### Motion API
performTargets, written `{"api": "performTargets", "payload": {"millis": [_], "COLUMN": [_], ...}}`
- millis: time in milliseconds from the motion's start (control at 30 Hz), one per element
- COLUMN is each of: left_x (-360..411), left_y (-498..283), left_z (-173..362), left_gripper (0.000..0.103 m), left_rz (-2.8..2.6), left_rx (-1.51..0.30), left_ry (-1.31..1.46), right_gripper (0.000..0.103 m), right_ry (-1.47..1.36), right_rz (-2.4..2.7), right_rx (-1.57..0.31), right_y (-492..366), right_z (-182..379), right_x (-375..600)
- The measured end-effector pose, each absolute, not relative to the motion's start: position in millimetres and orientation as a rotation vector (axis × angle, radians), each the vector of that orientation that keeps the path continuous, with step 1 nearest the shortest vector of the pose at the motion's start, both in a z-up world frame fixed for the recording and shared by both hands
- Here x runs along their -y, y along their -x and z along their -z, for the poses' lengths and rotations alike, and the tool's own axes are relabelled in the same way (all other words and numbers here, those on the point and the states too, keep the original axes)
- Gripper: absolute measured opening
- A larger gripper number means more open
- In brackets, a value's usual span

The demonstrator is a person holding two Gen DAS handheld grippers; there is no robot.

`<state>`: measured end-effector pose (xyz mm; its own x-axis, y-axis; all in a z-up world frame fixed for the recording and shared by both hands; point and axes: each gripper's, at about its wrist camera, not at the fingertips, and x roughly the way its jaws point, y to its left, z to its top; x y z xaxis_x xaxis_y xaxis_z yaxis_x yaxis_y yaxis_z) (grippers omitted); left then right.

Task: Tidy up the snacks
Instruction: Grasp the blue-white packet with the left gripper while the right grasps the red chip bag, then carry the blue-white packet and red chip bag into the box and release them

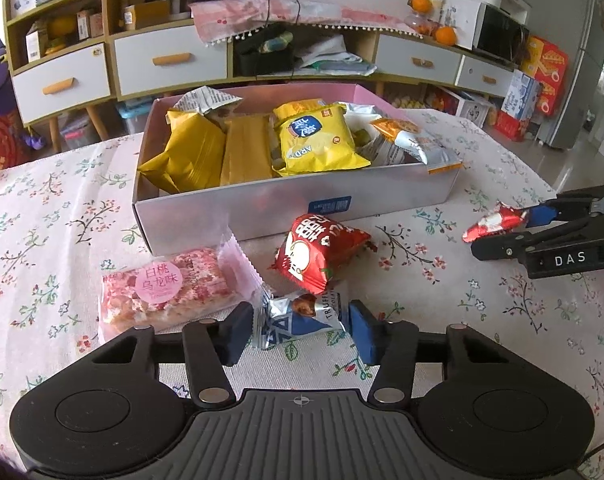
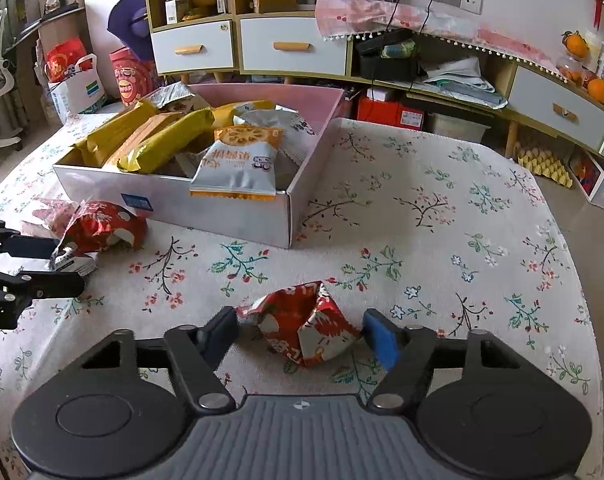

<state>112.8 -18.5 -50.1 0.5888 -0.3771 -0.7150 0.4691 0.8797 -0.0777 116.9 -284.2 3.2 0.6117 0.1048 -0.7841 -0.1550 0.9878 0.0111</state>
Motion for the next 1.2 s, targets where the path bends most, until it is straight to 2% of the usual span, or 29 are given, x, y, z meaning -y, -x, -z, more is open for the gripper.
{"api": "performTargets", "payload": {"millis": [67, 100, 300, 1200], "left_x": [17.6, 16.5, 14.3, -10.3], "left_y": [-111.7, -110.8, -106.3, -88.9], "left_z": [49.1, 47.7, 43.6, -7.6], "left_gripper": [0.044, 0.038, 0.036, 0.035], "left_rz": [0.493, 0.496, 0.500, 0.507], "left_rx": [-0.802, -0.801, -0.817, -0.769], "left_ry": [-0.120, -0.112, -0.117, -0.035], "right_gripper": [0.036, 0.028, 0.020, 0.018], "right_ry": [0.064, 0.068, 0.071, 0.033], "right_rz": [-0.157, -0.159, -0.177, -0.207], "right_rx": [-0.897, -0.895, -0.897, -0.775], "right_y": [-116.6, -116.5, -118.6, -116.1], "right_z": [-3.9, -4.7, -9.3, -66.5], "right_x": [283.4, 282.2, 276.1, 236.2]}}
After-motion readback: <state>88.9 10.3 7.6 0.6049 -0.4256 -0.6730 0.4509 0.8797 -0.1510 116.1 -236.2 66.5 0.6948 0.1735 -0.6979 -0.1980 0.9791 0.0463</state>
